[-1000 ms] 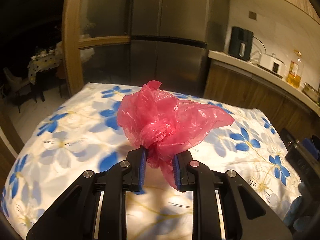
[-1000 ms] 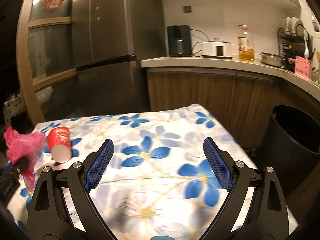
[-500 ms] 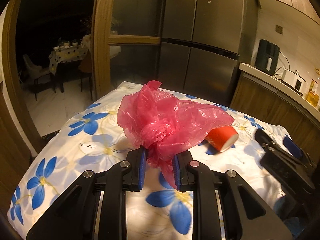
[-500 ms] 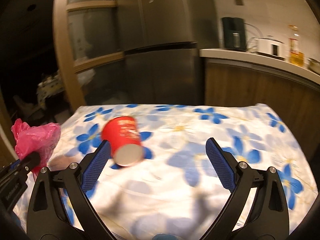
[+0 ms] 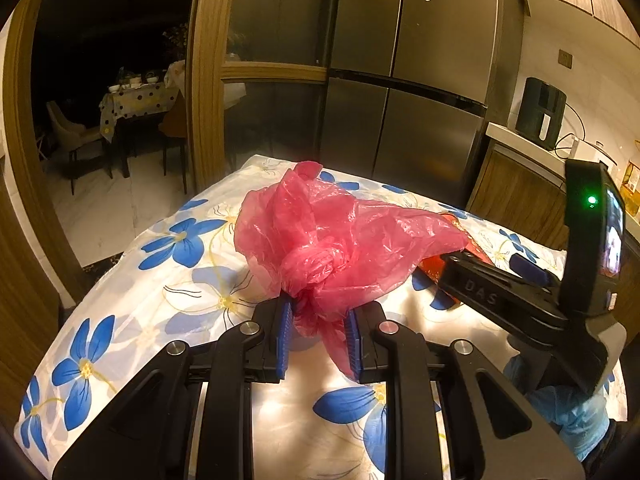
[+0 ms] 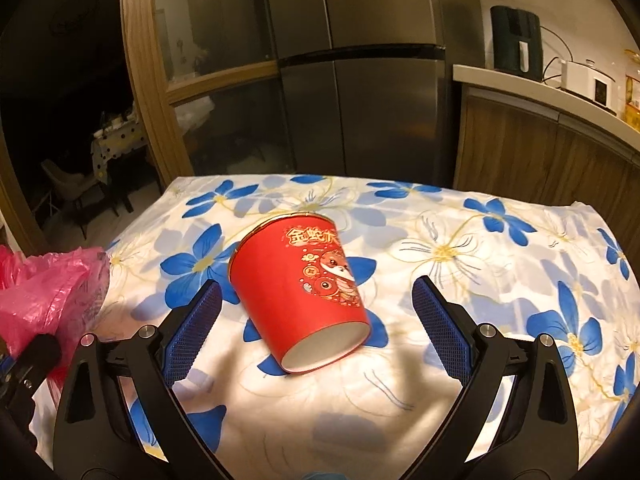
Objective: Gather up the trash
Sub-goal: 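Grasp the printed red paper cup with the right tool while the left tool holds the pink bag, then carry the pink bag and red cup over the black bin with both tools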
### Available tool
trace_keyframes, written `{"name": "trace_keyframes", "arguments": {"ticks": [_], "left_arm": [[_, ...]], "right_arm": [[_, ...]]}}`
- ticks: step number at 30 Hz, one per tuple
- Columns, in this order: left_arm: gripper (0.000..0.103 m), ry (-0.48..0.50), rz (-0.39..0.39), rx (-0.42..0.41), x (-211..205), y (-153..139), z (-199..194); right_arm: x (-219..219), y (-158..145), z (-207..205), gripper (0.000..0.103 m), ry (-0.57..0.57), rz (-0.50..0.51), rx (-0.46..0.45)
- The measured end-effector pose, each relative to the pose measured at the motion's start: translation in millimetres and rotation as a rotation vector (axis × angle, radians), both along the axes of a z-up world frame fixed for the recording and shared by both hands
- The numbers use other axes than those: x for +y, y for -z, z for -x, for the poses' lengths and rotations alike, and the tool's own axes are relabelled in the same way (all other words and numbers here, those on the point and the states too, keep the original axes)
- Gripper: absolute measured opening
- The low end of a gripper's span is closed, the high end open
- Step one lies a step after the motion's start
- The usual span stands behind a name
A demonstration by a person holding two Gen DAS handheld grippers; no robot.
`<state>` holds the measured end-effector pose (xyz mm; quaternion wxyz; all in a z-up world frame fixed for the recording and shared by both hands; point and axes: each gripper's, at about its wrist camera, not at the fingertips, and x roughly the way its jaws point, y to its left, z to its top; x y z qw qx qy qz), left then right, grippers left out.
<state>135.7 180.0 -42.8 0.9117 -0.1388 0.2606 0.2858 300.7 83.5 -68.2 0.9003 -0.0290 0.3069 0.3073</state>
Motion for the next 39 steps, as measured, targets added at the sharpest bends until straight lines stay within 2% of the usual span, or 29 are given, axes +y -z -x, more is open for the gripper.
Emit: {"name": "trace_keyframes", "arguments": {"ticks": [2,7,11,23,39], "left_arm": [[0.023,0.000,-0.002,0.004,0,0,-1],[0.023,0.001,0.007,0.014,4,3,-2],[0.023,-0.002,0.011,0.019,5,3,-2],[0.023,0.000,-0.004,0.020,2,2,-2],[0.023,0.114,-0.034,0.013,-62,-7,-9]], "right_arm": [[3,2,-2,0.086,-0.003,0.007,0.009],[6,7,-4,0.061,-0.016,0.028,0.028],[6,6,0,0.055,-0.023,0.034,0.014],[-22,-5,19,0.052,0.004,0.003,-0.030],[-127,-28,68,0.052,0.155,-0.046,-0.075]]}}
